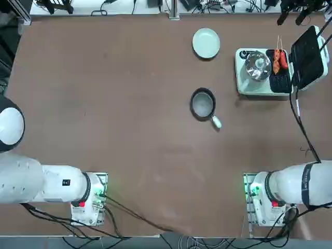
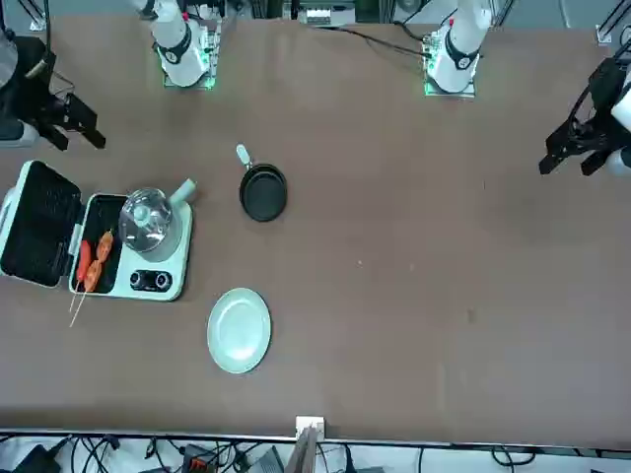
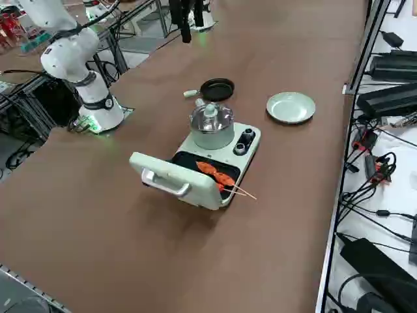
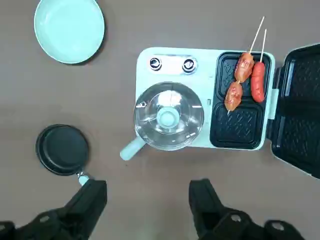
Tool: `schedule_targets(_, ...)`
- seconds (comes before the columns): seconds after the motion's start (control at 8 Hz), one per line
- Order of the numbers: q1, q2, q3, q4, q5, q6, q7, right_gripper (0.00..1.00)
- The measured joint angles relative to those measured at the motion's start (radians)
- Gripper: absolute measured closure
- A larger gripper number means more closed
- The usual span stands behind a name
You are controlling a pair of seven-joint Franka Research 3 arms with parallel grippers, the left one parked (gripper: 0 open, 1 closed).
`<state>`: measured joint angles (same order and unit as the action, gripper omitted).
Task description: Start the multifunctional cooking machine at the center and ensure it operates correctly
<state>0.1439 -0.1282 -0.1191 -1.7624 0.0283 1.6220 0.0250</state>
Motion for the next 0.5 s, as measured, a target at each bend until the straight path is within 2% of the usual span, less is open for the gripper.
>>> schedule_targets(0.5,-0.001,0.004,0.000,0.024,-0.010,0.001,0.005,0.00)
